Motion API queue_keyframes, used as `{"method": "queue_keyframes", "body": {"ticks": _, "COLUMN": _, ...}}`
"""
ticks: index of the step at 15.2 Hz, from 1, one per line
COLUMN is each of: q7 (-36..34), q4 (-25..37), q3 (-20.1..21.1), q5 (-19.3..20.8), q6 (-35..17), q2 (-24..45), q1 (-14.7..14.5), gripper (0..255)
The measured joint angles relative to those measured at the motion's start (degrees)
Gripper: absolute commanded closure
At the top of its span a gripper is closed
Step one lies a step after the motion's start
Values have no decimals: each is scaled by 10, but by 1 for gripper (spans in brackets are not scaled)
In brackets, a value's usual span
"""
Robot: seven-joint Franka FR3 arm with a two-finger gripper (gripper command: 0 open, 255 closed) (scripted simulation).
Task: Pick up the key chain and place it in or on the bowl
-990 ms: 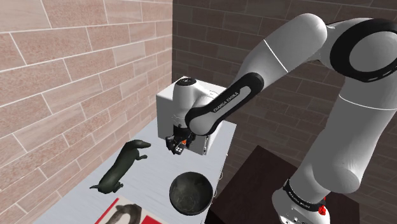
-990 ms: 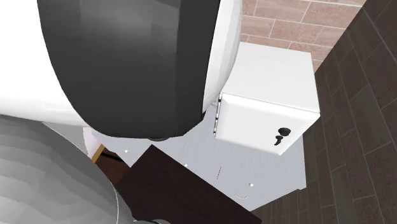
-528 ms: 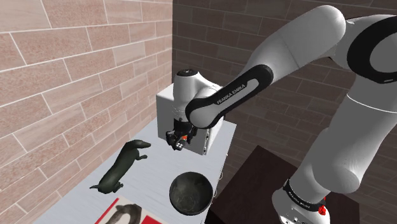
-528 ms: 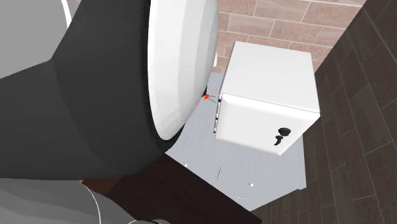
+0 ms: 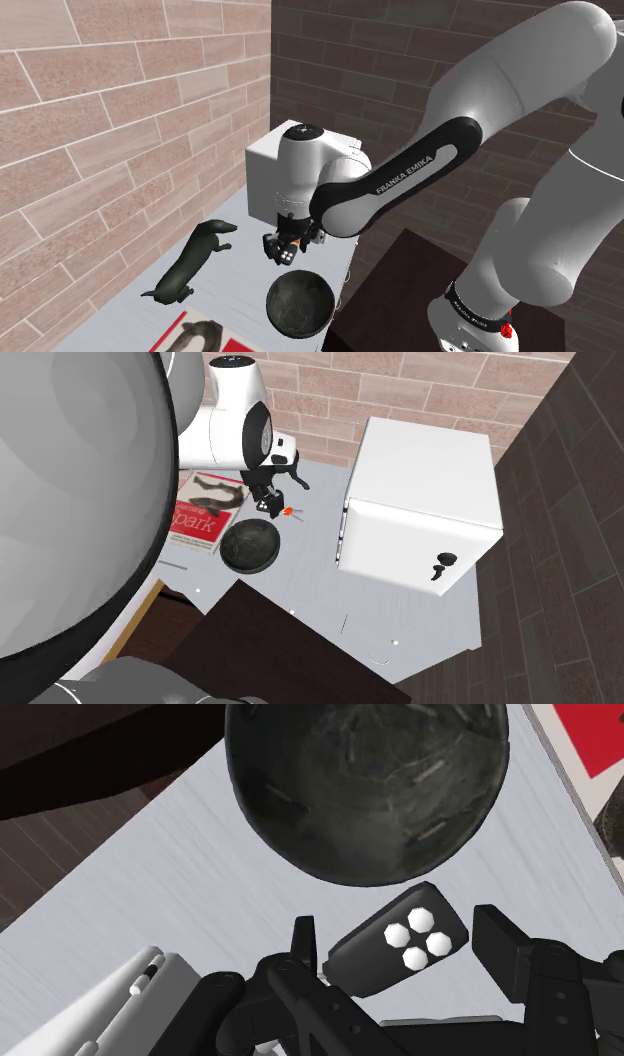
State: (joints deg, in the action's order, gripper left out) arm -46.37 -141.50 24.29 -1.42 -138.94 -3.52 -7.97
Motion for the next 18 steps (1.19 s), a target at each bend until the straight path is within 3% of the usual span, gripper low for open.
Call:
{"method": "queue_keyframes", "body": {"ticks": 8, "q7": -80, "q4": -46, "q3": 59, "q5": -48, "q6": 7, "q2": -60, "q1": -59, "gripper": 255}}
{"method": "queue_keyframes", "body": {"ticks": 18, "q7": -128, "q4": -68, "q3": 73, "q5": 5, "q6": -79, "q2": 13, "q1": -50, "gripper": 255}}
